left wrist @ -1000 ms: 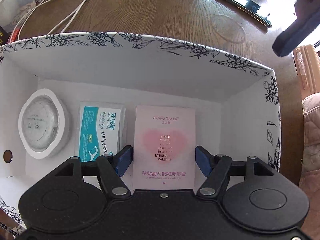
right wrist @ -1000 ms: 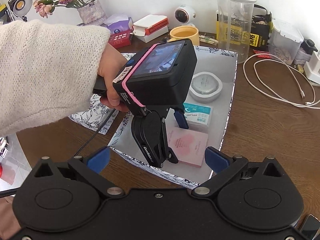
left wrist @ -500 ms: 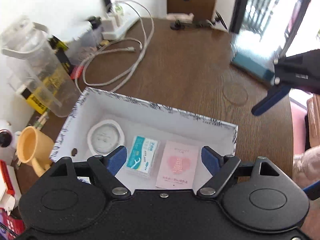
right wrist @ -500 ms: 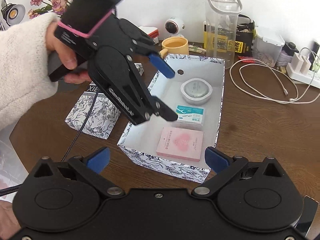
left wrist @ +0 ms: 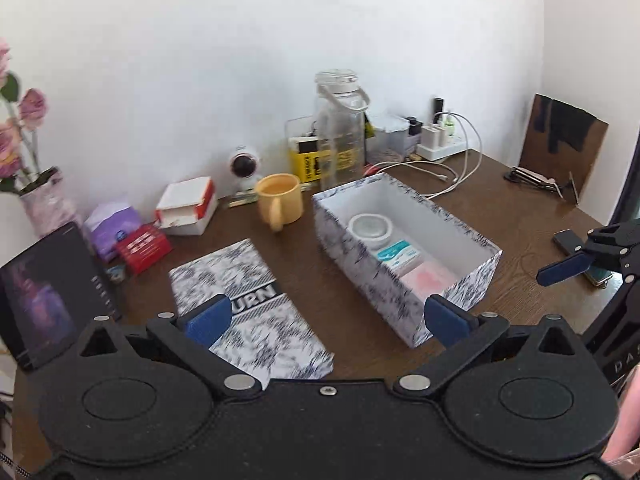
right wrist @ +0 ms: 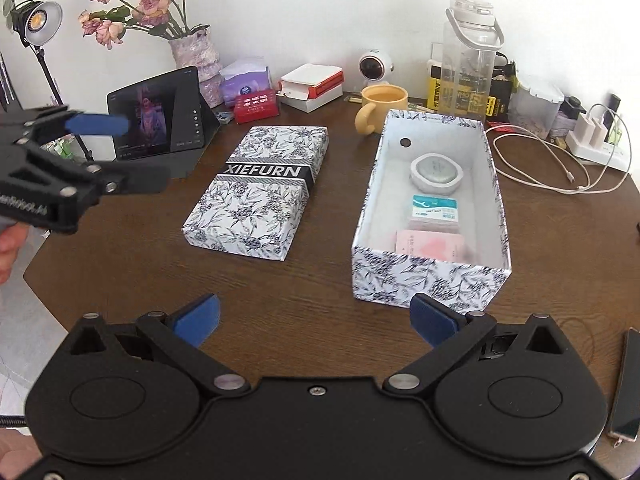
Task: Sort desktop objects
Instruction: 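Open the left gripper to release the pink box and withdraw, then move both grippers toward the floral XIEFURN box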
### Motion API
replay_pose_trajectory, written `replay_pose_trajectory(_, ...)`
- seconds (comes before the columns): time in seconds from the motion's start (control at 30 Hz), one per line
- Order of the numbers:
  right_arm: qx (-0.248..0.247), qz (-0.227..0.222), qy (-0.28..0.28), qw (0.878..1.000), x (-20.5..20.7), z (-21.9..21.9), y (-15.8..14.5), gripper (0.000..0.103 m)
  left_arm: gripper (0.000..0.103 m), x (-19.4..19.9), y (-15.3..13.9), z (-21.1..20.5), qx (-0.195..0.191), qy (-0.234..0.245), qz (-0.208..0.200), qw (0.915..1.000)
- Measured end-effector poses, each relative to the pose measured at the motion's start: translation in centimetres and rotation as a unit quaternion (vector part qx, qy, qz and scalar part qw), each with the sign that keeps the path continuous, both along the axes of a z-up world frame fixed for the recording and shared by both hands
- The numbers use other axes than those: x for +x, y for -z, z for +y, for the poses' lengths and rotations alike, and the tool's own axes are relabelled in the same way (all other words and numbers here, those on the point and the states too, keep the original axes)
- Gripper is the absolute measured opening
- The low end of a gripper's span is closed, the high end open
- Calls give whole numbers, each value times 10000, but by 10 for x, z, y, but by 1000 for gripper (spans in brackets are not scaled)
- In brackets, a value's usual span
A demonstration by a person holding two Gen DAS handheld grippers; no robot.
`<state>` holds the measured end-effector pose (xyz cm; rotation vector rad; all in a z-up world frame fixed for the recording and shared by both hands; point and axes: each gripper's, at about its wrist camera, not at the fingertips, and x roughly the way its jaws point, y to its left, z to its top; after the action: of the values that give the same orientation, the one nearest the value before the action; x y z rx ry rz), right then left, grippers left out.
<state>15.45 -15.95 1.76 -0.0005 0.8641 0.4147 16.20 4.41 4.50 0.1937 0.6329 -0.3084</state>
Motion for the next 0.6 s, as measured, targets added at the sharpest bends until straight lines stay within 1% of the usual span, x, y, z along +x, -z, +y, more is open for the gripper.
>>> replay_pose_trajectory(0.1,-2,2,95,10000,-20,13,3,103,103,-28,9,27,-25,-566,244,9981)
replay_pose_trajectory(0.2,-5,3,190,9998,-40,26,7,103,103,-53,15,50,-155,-868,463,9950)
replay_pose_trajectory(0.27,-7,5,253,9997,-54,35,9,103,103,-68,22,64,-248,-867,601,9941)
replay_pose_trajectory(0.37,-27,3,344,9994,-71,46,11,103,103,-80,26,75,-235,-925,723,9928)
replay_pose_trajectory(0.5,-49,7,413,9991,-82,54,9,103,103,-95,23,88,-207,-1100,582,9920)
replay_pose_trajectory(0.6,-77,-26,409,9991,-86,60,6,103,103,-101,18,96,-243,-1085,528,9924)
